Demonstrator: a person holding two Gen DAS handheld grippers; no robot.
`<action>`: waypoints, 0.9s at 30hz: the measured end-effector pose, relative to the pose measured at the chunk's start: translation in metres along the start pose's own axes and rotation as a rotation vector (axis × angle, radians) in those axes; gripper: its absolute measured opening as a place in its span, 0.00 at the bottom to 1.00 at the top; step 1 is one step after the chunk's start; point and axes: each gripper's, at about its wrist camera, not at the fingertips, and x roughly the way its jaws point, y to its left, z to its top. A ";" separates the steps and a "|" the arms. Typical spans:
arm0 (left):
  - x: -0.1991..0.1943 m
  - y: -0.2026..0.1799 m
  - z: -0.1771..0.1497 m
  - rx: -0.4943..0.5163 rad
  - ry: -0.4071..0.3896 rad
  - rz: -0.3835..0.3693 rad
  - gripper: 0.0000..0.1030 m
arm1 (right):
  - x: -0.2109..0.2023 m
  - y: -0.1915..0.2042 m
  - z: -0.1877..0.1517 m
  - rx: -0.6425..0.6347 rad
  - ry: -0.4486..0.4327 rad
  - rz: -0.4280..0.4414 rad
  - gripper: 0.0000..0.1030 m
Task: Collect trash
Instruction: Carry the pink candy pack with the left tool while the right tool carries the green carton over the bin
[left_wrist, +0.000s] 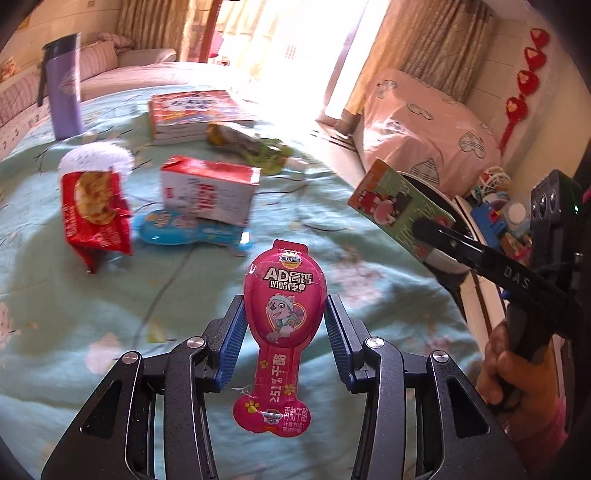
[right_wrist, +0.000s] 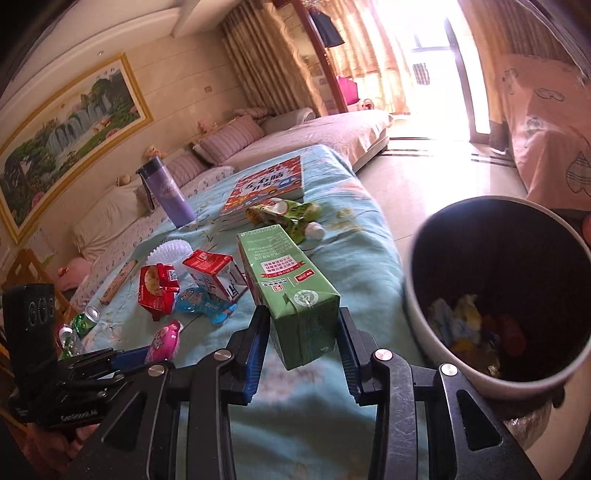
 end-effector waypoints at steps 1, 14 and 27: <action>0.000 -0.005 0.000 0.009 0.001 -0.003 0.41 | -0.005 -0.003 -0.002 0.009 -0.005 -0.004 0.36; 0.010 -0.066 0.007 0.104 0.010 -0.048 0.41 | -0.062 -0.054 -0.015 0.102 -0.080 -0.083 0.36; 0.024 -0.109 0.020 0.168 0.015 -0.074 0.41 | -0.084 -0.090 -0.020 0.157 -0.115 -0.128 0.36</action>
